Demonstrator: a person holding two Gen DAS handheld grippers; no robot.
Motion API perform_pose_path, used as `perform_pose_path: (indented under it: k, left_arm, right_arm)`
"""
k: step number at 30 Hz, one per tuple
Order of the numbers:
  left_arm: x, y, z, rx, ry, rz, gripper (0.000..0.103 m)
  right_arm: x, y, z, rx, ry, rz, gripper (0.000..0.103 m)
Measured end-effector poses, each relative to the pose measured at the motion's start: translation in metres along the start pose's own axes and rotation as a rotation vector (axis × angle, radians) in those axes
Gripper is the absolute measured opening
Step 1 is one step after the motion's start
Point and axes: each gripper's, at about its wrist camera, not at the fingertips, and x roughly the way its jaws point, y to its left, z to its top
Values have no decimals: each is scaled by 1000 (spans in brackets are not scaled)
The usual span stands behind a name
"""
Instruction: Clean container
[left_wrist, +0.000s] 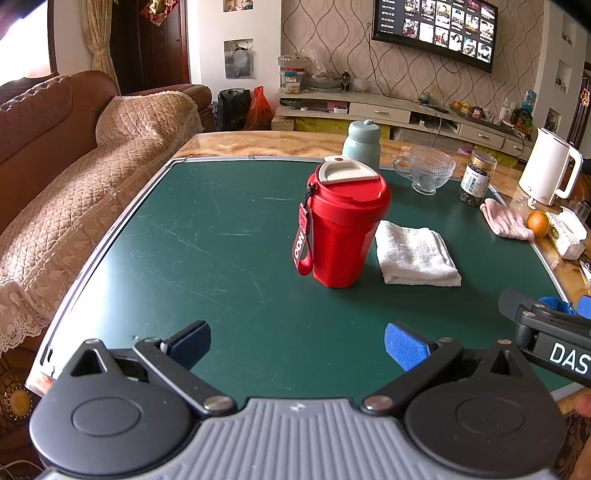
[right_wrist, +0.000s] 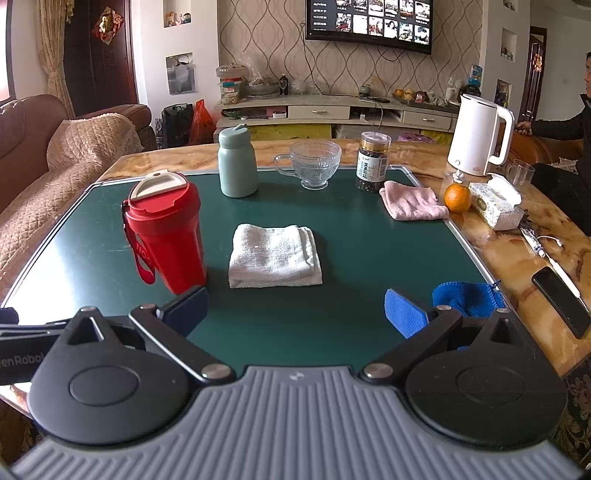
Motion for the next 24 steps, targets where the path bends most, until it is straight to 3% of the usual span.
perform_pose_path:
  k: [24]
  left_arm:
    - [15,7,-2,-10,31,-2,103]
  right_arm:
    - [15,4,-1,-13,30,10,103]
